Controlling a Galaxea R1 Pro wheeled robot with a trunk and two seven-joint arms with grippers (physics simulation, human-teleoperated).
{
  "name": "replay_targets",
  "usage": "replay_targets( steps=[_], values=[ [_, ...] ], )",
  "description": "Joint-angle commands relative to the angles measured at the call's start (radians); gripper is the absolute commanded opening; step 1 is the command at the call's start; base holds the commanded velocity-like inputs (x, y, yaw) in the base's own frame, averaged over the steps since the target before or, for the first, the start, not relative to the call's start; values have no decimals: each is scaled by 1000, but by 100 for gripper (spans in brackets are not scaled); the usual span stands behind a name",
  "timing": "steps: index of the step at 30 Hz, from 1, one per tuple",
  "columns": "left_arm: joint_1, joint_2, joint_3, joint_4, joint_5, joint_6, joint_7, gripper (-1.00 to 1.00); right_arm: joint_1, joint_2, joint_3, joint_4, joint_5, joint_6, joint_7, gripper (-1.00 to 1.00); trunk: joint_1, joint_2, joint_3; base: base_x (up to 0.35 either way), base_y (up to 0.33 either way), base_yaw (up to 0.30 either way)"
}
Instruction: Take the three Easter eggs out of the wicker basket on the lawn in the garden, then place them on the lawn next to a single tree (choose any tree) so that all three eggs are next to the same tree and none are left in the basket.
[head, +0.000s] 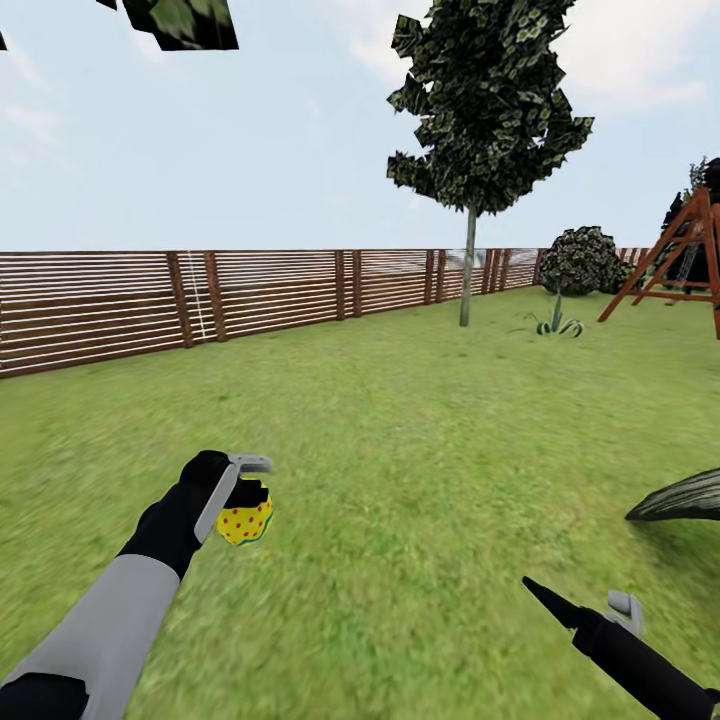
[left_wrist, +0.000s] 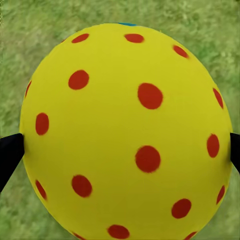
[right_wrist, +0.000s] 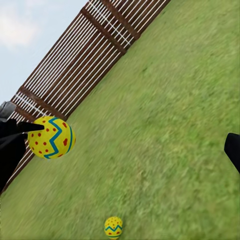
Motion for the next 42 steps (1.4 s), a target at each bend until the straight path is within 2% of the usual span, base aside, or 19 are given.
replay_targets(
  steps=[1,17,42],
  values=[
    [-1,1,-4,-1,10,3,9,-100,-1,0,0,0,-4,6,1,100,1,-1,-2,309,0,86],
    [-1,0,-4,-1,10,3,10,-100,-1,-2,0,0,-4,7,0,100,1,-1,3,309,0,125],
    [-1,0,-4,-1,10,3,9,-100,-1,-2,3,0,-2,7,0,100,1,-1,26,308,0,240]
  ],
)
